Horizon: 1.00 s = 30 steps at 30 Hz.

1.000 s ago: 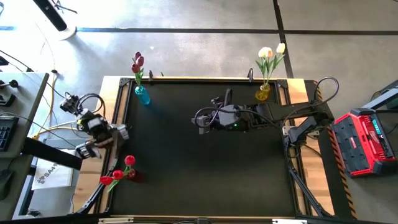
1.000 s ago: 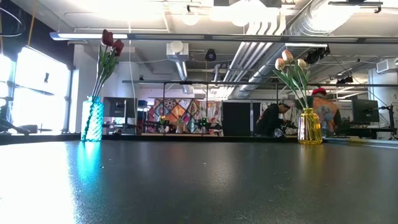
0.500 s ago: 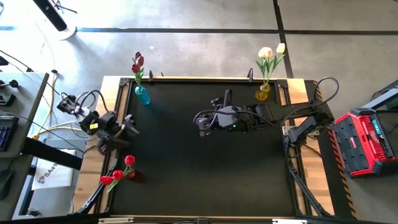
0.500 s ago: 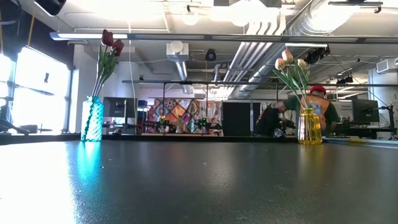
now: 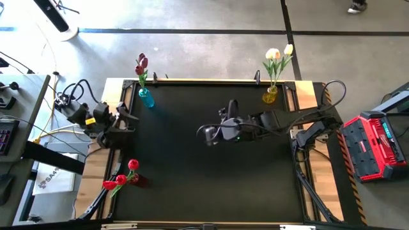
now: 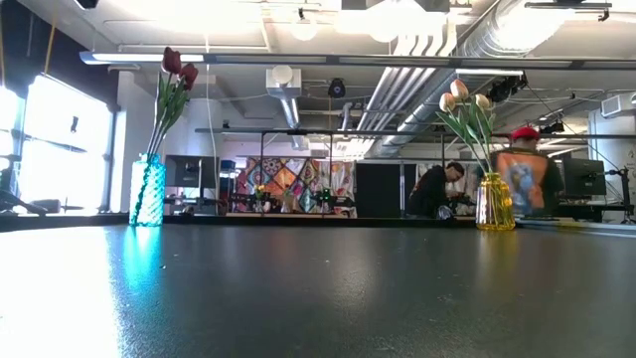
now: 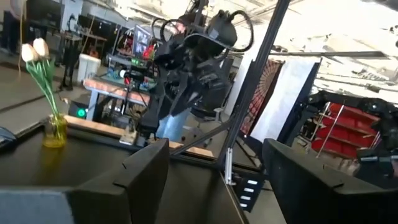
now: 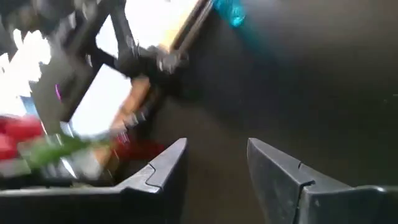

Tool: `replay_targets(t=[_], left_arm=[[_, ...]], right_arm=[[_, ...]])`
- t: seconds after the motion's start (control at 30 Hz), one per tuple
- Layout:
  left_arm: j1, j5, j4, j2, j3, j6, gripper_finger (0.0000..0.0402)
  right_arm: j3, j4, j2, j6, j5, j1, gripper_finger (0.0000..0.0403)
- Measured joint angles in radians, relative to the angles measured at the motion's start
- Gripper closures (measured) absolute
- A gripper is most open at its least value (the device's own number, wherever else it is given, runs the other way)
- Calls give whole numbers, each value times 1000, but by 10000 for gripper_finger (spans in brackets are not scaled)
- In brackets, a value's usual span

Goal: Sort flowers into vase by color
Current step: Return to Home Position

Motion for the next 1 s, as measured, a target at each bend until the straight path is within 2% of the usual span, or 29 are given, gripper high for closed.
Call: replay_targets(t=[0.07,0.23,0.37,0.43,0.63,0.77,0.87,1.0], left_arm=[[0,-7,0,0,0,14,156],[0,-4,7,4,0,46,156],[0,5,8,8,-1,51,164],[0,2,6,16,-1,49,174],[25,-36,14,52,-2,56,219],[85,-31,65,92,-2,104,240],[147,22,146,129,-11,146,250],[245,111,240,198,-66,112,257]], right_arm=[[0,58,3,37,58,6,253],[2,288,3,-207,209,55,280],[2,262,-13,-314,307,84,312],[2,239,-32,-382,320,87,332],[2,309,-81,-689,95,39,391],[2,353,-99,-814,-50,-2,398],[2,337,-100,-869,-134,-29,397],[2,299,-103,-916,-223,-74,402]])
